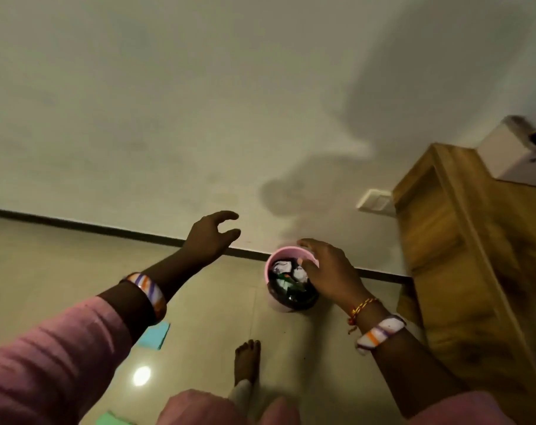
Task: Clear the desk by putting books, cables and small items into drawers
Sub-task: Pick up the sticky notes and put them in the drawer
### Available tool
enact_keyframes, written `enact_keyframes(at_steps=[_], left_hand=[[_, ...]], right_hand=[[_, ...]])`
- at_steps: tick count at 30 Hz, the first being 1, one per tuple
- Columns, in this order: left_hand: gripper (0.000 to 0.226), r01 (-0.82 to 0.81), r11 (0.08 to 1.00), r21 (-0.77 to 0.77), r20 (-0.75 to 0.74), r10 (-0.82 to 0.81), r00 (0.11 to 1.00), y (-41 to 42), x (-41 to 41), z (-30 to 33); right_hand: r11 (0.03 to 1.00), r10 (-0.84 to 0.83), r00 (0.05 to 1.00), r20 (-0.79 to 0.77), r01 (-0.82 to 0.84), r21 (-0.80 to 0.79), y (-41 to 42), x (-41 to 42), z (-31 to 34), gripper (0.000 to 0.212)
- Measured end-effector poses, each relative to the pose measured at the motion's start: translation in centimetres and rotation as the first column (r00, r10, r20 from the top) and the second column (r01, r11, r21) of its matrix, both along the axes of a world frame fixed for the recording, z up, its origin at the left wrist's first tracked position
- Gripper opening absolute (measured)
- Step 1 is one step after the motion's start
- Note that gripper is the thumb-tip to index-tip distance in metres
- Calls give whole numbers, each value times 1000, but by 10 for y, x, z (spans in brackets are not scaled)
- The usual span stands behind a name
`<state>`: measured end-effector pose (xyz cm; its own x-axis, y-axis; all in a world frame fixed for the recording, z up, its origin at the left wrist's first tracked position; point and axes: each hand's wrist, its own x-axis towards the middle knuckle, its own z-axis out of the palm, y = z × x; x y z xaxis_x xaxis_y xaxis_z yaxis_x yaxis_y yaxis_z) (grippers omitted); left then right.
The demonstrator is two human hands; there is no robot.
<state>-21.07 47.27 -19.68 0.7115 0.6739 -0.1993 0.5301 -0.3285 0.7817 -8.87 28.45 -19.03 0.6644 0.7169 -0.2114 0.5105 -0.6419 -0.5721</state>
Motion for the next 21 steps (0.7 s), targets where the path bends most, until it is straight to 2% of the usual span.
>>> enact_keyframes(at_steps=[6,13,18,21], left_hand=[[33,-266,964,-12,-71,265,962,11,-182,-5],[33,-531,847,-22,-304,500,811,42,-379,-27],[39,-549,834,-64,-508,446,737,67,-453,-107],[49,-484,866,-127,-643,299,705,75,-474,-193]], right_hand=[[966,257,961,-103,-253,46,38,-121,-19,37],[886,445,864,-236,-464,-26,90,-244,-42,39],[877,389,835,-390,-465,-121,117,-307,-106,34],[842,314,813,-490,-477,-252,125,-340,-183,32]])
